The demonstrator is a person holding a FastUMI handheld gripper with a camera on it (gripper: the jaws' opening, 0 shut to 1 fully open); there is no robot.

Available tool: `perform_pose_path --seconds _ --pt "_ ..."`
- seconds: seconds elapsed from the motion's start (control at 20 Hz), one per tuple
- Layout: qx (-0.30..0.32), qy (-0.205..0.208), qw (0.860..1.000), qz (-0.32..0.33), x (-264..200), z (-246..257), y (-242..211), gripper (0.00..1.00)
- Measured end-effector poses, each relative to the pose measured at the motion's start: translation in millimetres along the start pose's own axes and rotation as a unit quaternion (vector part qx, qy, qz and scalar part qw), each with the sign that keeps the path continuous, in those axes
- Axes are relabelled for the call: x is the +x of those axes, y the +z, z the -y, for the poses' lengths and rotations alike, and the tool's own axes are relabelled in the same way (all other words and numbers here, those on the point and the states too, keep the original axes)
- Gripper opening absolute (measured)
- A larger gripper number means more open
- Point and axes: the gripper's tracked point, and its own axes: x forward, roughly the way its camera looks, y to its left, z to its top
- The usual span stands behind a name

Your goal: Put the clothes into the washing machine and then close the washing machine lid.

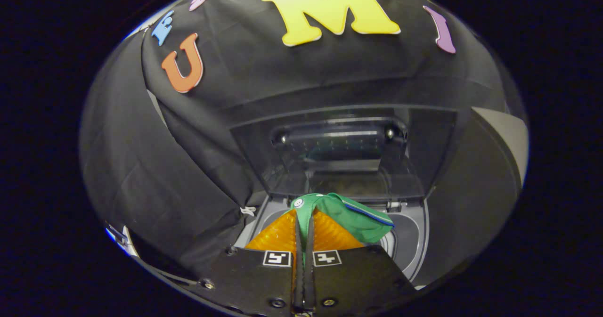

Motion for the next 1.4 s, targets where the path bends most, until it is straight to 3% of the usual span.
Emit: perform_pose_path --seconds 0.6,1.05,1.15,1.4 --pt "0.043 -0.057 0.986 -0.151 45.0 38.1 -102.6 0.04" --pt "0.049 -0.075 0.980 -0.176 44.9 47.1 -115.5 0.10" --pt "0.041 -0.079 0.982 -0.169 43.2 51.1 -111.4 0.16" --pt "0.056 -0.093 0.980 -0.169 38.5 57.2 -118.8 0.92"
